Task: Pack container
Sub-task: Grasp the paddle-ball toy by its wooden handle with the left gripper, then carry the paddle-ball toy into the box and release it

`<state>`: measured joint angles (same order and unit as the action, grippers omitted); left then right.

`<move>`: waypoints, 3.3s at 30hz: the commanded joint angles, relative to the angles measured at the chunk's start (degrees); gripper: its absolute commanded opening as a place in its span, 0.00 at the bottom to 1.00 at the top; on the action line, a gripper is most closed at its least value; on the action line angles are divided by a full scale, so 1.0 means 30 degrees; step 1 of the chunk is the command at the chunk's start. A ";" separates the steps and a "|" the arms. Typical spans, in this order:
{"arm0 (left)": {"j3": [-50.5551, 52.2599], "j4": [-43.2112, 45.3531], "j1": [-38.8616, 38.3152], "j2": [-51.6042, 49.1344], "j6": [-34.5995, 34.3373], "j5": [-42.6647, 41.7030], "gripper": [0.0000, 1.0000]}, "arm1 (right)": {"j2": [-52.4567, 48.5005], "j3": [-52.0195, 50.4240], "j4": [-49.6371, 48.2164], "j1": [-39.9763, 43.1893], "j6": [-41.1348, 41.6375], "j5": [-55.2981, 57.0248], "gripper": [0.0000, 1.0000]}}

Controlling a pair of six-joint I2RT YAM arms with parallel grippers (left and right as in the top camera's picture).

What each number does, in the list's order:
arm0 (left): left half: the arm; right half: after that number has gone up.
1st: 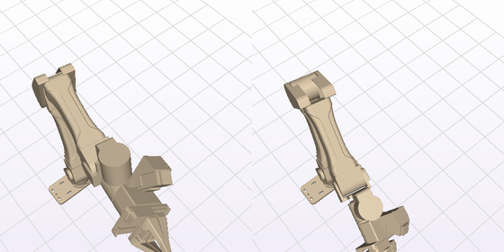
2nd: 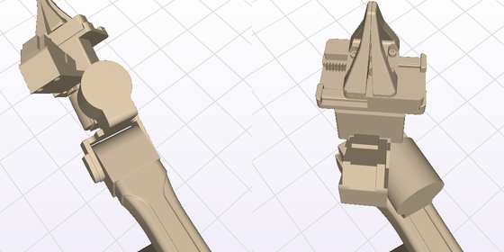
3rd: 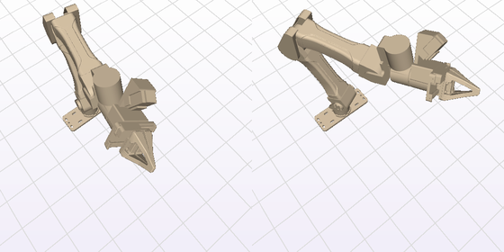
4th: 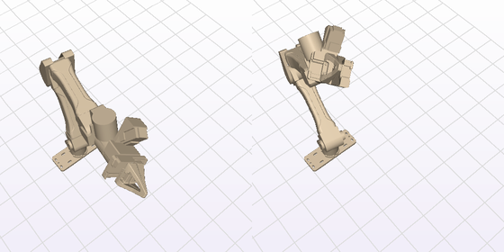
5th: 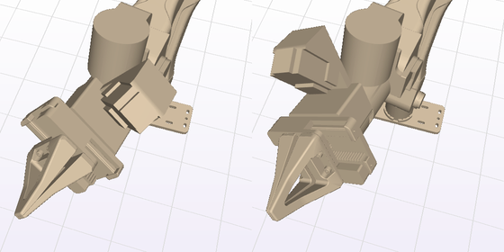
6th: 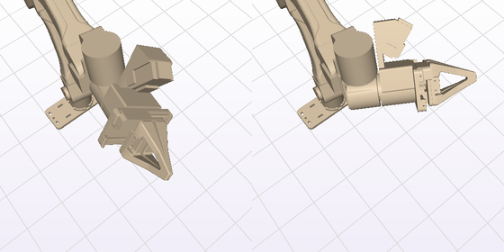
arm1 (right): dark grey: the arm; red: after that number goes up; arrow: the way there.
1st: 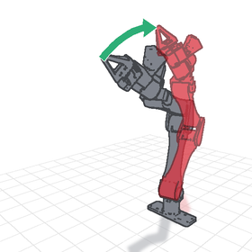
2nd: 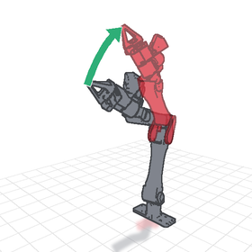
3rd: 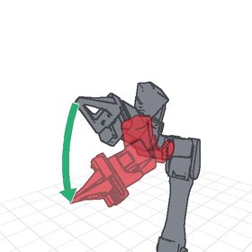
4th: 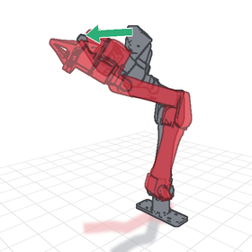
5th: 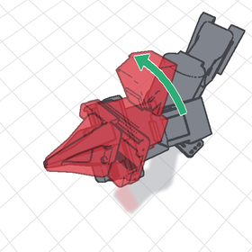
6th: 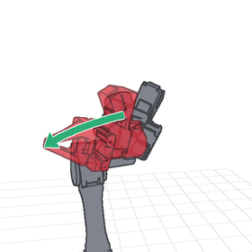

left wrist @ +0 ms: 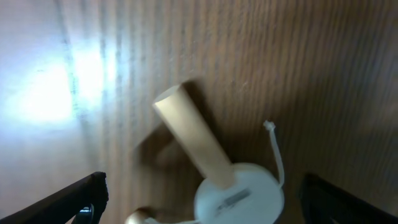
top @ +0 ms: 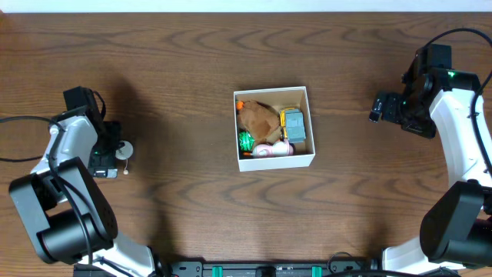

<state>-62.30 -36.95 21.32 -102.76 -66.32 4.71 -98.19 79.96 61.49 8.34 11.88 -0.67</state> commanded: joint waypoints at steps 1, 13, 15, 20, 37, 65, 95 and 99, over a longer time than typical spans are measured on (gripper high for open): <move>-0.0044 0.0204 0.0087 -0.0444 -0.1144 0.0160 0.98 | -0.0029 -0.0095 -0.0058 0.0073 -0.0423 -0.0080 0.99; -0.0022 0.0780 0.0838 -0.2382 -0.1144 0.0131 0.98 | -0.0029 -0.0095 0.0299 0.0073 -0.0641 -0.0073 0.99; -0.0022 0.0772 0.0984 -0.2659 -0.1144 0.0066 0.98 | -0.0029 -0.0095 0.0313 0.0073 -0.0634 -0.0073 0.99; -0.0022 0.0794 0.1129 -0.2820 -0.1151 -0.0423 0.98 | -0.0029 -0.0095 0.0342 0.0073 -0.0641 -0.0073 0.99; -0.0022 0.0619 0.1122 -0.2820 -0.1129 -0.0430 0.34 | -0.0029 -0.0095 0.0393 0.0073 -0.0634 -0.0080 0.99; -0.1392 0.0816 -0.0576 0.0474 0.4379 -0.3045 0.06 | -0.0029 -0.0095 0.0219 0.0073 -0.0772 -0.0080 0.99; -0.2688 0.3636 -1.9598 0.3330 2.2972 -0.0401 0.06 | -0.0029 -0.0095 0.0168 0.0073 -0.0772 -0.0087 0.99; -0.2688 0.3781 -1.9598 0.2973 2.2972 -0.0408 0.38 | -0.0029 -0.0095 0.0204 0.0073 -0.0772 -0.0087 0.99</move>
<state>-70.52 -26.04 -37.58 -93.30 1.69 1.91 -98.19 79.96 61.95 8.34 10.20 -0.67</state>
